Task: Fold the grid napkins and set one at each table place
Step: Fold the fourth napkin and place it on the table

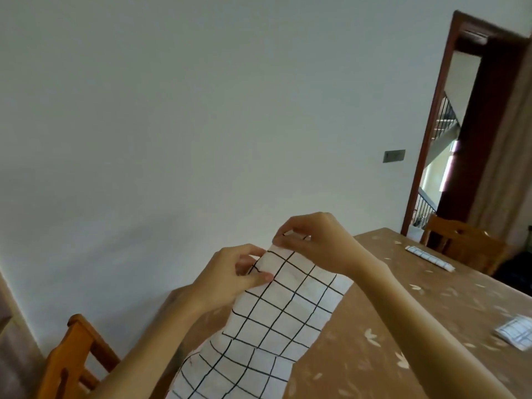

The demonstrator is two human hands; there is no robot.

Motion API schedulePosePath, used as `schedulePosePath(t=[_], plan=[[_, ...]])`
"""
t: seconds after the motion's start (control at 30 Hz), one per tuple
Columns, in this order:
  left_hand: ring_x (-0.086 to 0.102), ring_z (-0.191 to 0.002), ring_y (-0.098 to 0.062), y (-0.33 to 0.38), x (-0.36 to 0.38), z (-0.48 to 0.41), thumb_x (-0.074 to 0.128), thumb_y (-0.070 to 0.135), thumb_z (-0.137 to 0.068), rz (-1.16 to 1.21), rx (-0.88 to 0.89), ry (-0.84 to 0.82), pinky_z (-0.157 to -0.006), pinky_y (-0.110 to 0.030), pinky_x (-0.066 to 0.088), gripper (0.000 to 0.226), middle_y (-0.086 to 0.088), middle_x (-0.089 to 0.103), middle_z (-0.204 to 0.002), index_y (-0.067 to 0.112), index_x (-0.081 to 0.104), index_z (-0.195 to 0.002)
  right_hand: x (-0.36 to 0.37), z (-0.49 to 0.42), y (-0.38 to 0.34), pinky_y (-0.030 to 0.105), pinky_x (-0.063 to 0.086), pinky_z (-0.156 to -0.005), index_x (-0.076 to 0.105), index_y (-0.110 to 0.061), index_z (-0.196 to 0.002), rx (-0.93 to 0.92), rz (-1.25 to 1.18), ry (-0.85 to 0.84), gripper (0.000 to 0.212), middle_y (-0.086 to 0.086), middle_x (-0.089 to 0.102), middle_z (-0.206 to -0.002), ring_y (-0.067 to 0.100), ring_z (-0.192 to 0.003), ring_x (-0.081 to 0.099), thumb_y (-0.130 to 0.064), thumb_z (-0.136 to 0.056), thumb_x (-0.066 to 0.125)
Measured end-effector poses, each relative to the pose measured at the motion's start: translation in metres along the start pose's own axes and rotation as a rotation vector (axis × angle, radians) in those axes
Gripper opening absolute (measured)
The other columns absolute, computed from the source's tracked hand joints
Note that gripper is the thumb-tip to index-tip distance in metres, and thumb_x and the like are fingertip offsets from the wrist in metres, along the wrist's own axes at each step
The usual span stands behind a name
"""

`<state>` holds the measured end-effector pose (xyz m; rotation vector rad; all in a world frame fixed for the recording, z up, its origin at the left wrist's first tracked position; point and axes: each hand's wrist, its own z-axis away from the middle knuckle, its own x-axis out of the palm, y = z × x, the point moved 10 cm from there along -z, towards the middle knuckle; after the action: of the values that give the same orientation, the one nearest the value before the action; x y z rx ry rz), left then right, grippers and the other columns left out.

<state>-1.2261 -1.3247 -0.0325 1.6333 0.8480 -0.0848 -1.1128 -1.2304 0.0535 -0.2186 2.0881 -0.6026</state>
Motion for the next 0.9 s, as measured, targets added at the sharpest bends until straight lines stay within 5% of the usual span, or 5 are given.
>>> schedulePosePath(t=[0.33, 0.43, 0.57, 0.7, 0.9], plan=[[0.075, -0.099, -0.009, -0.02, -0.009, 0.009, 0.075, 0.012, -0.091, 0.068, -0.033, 0.069, -0.092, -0.021, 0.055, 0.025, 0.004, 0.08, -0.102, 0.017, 0.071, -0.115, -0.033, -0.005, 0.021, 0.01, 0.041, -0.054, 0.073, -0.021, -0.073, 0.074, -0.053, 0.212, 0.026, -0.011, 0.063, -0.056, 0.0, -0.054, 0.055, -0.043, -0.088, 0.07], [0.07, -0.106, 0.0, -0.028, -0.004, 0.013, 0.066, 0.017, -0.098, 0.02, -0.042, 0.004, -0.096, -0.017, 0.05, 0.025, 0.016, 0.078, -0.101, 0.033, 0.066, -0.118, -0.034, -0.01, 0.02, 0.012, 0.04, -0.054, 0.071, -0.025, -0.073, 0.072, -0.093, 0.266, 0.024, -0.014, 0.063, -0.057, 0.001, -0.051, 0.053, -0.043, -0.087, 0.071], [0.06, -0.125, -0.001, -0.055, -0.006, 0.021, 0.072, 0.034, -0.091, -0.105, -0.105, -0.033, -0.111, -0.035, 0.048, 0.051, 0.016, 0.064, -0.135, 0.046, 0.053, -0.137, -0.039, -0.018, 0.017, 0.021, 0.047, -0.058, 0.073, -0.019, -0.077, 0.08, -0.149, 0.345, 0.028, -0.004, 0.072, -0.069, 0.013, -0.058, 0.061, -0.045, -0.087, 0.071], [0.062, -0.113, 0.012, -0.072, -0.011, 0.035, 0.073, 0.03, -0.09, -0.166, -0.139, 0.015, -0.11, -0.03, 0.049, 0.052, 0.031, 0.063, -0.122, 0.064, 0.05, -0.121, -0.047, -0.027, 0.011, 0.011, 0.039, -0.052, 0.071, -0.02, -0.076, 0.067, -0.125, 0.368, 0.028, -0.002, 0.068, -0.067, 0.003, -0.052, 0.051, -0.045, -0.089, 0.07], [0.071, -0.107, -0.003, -0.102, -0.021, 0.046, 0.081, 0.029, -0.083, -0.129, -0.165, 0.081, -0.101, -0.038, 0.056, 0.035, 0.015, 0.076, -0.113, 0.032, 0.073, -0.117, -0.058, -0.034, 0.009, 0.016, 0.044, -0.059, 0.074, -0.017, -0.081, 0.054, -0.12, 0.389, 0.025, 0.003, 0.073, -0.075, 0.009, -0.059, 0.057, -0.04, -0.087, 0.073]])
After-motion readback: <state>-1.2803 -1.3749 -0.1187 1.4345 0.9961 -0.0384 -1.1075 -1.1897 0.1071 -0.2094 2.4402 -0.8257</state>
